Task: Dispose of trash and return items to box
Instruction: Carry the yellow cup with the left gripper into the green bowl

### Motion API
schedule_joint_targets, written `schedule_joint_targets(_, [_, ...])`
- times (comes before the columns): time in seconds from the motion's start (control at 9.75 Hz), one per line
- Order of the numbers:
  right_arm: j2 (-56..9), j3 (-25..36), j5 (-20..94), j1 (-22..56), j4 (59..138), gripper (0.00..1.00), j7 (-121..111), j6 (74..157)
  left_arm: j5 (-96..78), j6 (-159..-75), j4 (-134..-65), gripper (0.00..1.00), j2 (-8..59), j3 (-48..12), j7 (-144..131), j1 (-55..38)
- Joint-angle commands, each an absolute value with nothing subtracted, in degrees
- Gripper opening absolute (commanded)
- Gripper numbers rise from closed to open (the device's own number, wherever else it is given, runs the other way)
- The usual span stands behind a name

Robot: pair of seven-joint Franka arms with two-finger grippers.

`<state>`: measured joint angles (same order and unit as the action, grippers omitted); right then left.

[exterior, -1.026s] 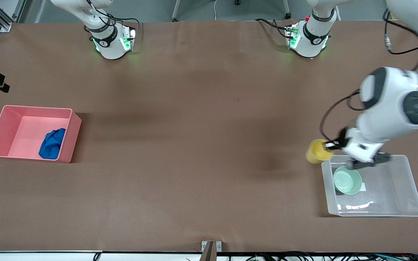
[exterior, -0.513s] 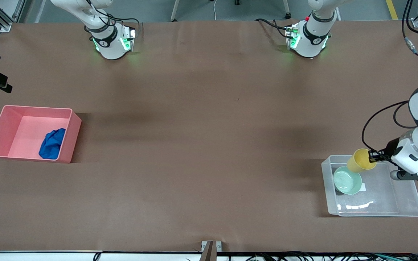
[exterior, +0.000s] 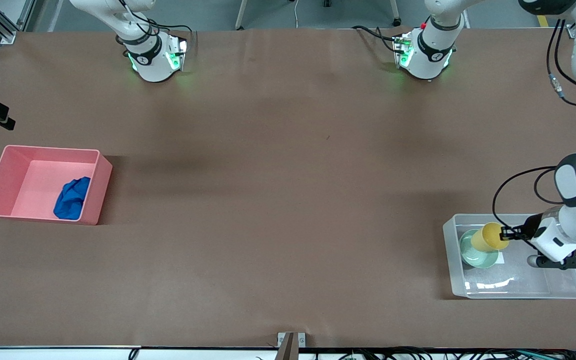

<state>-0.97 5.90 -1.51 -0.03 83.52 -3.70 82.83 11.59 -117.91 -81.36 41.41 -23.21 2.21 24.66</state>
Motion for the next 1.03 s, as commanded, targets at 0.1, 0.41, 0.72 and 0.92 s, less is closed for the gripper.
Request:
schedule_joint_targets(0.1, [-0.7,6.0,-1.4,0.3,84.0,1.00,-3.2,83.5,13.0,-119.8,-80.2,0.11,46.2,-21.9,2.6,24.4])
schedule_joint_targets(0.41, [-0.7,6.0,-1.4,0.2,84.1,1.00,-3.2,83.3,13.2,-119.8,-80.2,0.88,45.7,-21.9,2.5,24.7])
schedule_joint_targets(0.72, [-0.8,6.1,-1.4,-0.2,84.3,1.00,-3.2,83.4,13.3,-116.2,-80.9,1.00,38.4,-22.3,3.0,25.0])
schedule_joint_targets(0.92, [-0.8,6.1,-1.4,-0.2,84.3,1.00,-3.2,83.4,9.8,-109.8,-81.9,1.00,29.6,-23.3,5.3,26.8])
